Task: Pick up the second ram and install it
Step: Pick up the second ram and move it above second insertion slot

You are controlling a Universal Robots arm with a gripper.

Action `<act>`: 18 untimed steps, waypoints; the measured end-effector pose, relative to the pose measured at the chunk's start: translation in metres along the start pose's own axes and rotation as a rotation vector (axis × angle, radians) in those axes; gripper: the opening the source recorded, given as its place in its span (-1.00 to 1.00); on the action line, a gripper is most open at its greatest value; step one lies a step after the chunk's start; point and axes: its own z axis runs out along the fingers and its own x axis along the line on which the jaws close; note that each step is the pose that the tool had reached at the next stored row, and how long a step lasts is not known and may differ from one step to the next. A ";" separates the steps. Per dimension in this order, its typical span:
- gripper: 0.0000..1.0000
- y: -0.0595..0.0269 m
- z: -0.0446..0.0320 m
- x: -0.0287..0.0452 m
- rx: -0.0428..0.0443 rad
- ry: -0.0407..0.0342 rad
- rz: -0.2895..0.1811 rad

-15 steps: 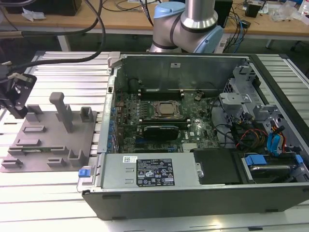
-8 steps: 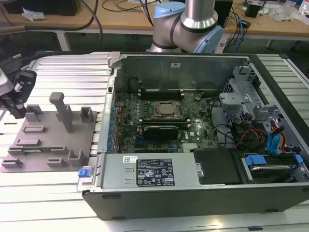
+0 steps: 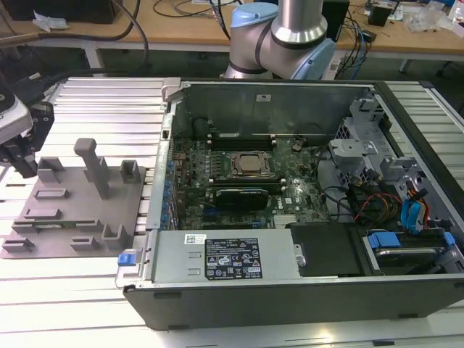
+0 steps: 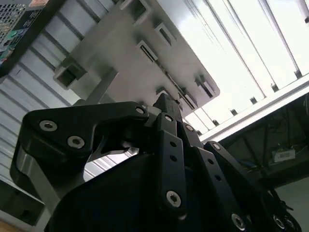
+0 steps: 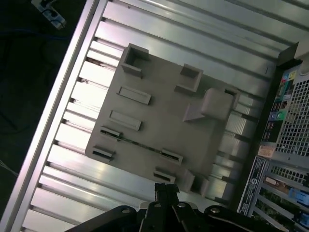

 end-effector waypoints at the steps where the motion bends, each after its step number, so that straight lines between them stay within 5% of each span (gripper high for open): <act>1: -0.84 0.0000 0.0000 0.0000 -0.0005 0.0008 -0.019; 9: -0.84 0.0000 0.0000 0.0000 -0.0033 0.0061 -0.136; 18: -0.84 0.0000 0.0000 0.0000 -0.0076 0.0144 -0.319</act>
